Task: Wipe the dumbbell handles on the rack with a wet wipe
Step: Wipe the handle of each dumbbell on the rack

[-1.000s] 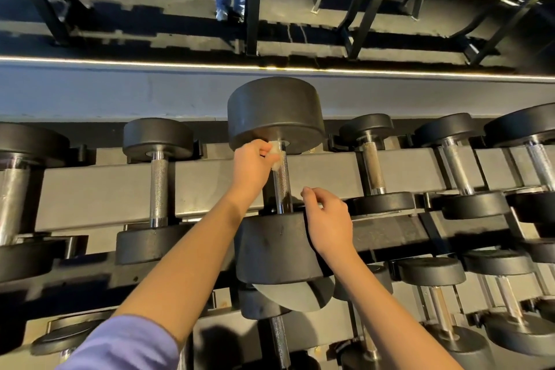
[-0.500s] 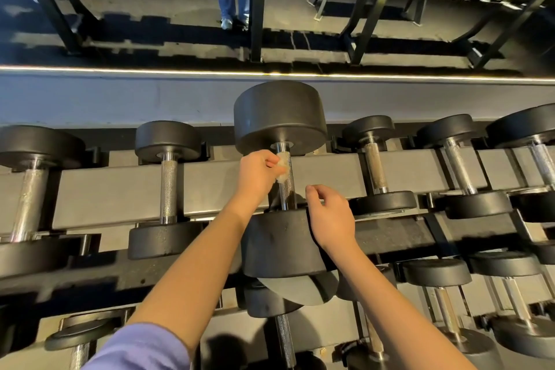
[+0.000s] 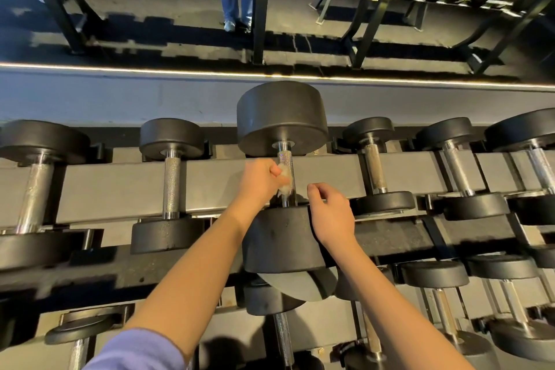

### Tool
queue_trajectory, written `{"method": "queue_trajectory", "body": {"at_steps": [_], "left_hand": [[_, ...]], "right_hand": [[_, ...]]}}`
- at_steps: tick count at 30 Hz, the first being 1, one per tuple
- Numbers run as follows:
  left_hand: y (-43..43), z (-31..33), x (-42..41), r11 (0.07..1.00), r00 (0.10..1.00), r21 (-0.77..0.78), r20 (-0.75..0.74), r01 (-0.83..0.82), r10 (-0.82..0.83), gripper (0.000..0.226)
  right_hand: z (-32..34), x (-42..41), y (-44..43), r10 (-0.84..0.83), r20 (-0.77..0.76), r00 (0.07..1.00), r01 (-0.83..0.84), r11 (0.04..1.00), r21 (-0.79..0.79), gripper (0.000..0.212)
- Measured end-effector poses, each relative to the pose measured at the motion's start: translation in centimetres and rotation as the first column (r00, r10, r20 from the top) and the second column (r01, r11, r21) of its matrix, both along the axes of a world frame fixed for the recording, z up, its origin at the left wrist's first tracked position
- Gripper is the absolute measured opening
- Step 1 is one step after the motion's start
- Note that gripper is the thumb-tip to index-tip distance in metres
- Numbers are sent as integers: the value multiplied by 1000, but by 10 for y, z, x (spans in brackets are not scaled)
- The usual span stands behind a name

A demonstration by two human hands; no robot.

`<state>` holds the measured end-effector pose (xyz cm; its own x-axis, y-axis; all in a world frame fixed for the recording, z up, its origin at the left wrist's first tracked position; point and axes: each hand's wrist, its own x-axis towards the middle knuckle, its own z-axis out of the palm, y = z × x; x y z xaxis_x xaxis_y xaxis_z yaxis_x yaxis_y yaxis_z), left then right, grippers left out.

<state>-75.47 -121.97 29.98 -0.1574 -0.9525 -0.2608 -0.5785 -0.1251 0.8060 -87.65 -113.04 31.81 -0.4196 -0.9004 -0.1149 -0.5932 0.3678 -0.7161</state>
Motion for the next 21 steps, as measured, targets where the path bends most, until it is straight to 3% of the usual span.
{"method": "queue_trajectory", "body": {"at_steps": [4,8,11,16,19,21], "left_hand": [[8,-5,5,983,985,118,79,143,-153,30],[10,-4,13,973,985,150,-25,174,-172,23],[15,5,12,992,985,98,-160,85,-68,15],[12,30,1,996,974,-64,-214,65,-77,19],[9,41,0,980,984,-181,-142,83,-109,14],[6,43,6,931,990,-339,9,137,-143,22]], "right_hand": [[-2,-1,-1,-4,-9,1000,4,1000,10,31],[1,1,0,19,-11,1000,-19,1000,17,28],[4,-3,-1,64,-9,998,-64,997,52,27],[20,-8,-26,194,345,918,-185,981,-59,19],[27,-8,-44,139,485,863,-118,990,-74,17],[29,-9,-52,80,578,812,-43,996,-78,16]]}}
